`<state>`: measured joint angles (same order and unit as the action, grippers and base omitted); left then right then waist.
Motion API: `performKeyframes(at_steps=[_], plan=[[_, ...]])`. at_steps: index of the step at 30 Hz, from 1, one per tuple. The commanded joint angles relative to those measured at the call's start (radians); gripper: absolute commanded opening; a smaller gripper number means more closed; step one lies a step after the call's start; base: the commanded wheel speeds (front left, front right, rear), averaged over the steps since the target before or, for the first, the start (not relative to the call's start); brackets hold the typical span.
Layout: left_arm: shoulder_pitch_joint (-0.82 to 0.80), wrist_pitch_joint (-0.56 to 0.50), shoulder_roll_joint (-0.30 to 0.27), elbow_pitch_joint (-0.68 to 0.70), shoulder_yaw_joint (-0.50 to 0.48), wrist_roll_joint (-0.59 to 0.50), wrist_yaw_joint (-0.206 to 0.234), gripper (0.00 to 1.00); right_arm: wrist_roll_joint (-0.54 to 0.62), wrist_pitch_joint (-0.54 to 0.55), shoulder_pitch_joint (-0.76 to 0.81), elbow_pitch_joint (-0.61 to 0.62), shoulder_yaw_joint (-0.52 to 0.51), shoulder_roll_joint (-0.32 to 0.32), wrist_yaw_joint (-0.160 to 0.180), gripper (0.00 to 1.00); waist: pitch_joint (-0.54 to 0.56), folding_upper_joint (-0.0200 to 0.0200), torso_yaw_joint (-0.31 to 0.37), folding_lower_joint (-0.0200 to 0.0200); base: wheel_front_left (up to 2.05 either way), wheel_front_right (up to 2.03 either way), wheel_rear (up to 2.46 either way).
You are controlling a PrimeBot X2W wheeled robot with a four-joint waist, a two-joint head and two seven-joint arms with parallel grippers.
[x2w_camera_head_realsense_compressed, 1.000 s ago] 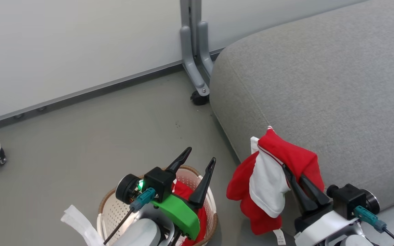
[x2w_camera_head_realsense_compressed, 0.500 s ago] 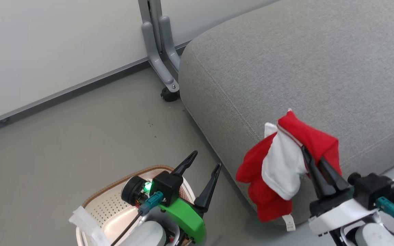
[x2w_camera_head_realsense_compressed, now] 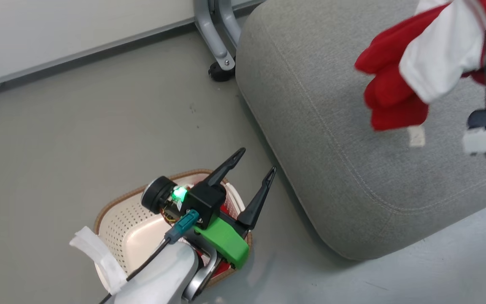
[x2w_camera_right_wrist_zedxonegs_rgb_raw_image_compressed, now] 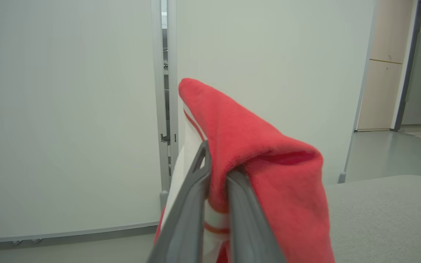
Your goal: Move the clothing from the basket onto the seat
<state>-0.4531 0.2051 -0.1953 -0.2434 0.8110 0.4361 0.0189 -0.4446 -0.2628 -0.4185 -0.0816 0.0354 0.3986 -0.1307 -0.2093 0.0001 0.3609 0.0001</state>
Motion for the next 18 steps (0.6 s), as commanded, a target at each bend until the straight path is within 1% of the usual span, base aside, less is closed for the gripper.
performKeyframes(at_steps=[1, 2, 7, 11, 15, 18], plan=[[-0.029, 0.001, -0.016, 0.01, -0.004, -0.014, 0.007, 1.0, -0.005, -0.003, -0.054, -0.021, -0.016, 0.029, 0.0, 0.0, -0.113, -0.0001, -0.075, -0.0001, 0.0, 0.0, 0.0], [-0.043, 0.002, -0.026, 0.019, -0.007, -0.025, 0.011, 1.0, -0.001, -0.003, -0.093, -0.042, -0.024, 0.051, 0.0, 0.0, -0.135, -0.0001, -0.084, -0.0001, 0.0, 0.0, 0.0], [-0.082, 0.006, -0.046, 0.052, -0.022, -0.054, 0.032, 1.0, -0.036, -0.003, -0.244, -0.145, -0.077, 0.103, 0.0, 0.0, -0.213, -0.0001, -0.114, -0.0001, 0.0, 0.0, 0.0], [-0.11, 0.006, -0.052, 0.067, -0.025, -0.066, 0.041, 1.0, -0.031, -0.003, -0.3, -0.291, -0.09, 0.133, 0.0, 0.0, -0.257, -0.0001, -0.135, -0.0001, 0.0, 0.0, 0.0], [-0.124, 0.003, -0.054, 0.074, -0.022, -0.075, 0.044, 1.0, -0.02, -0.003, -0.298, -0.415, -0.096, 0.126, 0.0, 0.0, -0.287, -0.0001, -0.145, -0.0001, 0.0, 0.0, 0.0], [-0.128, -0.003, -0.068, 0.08, -0.023, -0.081, 0.047, 1.0, -0.011, -0.003, -0.285, -0.489, -0.116, 0.093, 0.0, 0.0, -0.308, -0.0001, -0.14, -0.0001, 0.0, 0.0, 0.0]])
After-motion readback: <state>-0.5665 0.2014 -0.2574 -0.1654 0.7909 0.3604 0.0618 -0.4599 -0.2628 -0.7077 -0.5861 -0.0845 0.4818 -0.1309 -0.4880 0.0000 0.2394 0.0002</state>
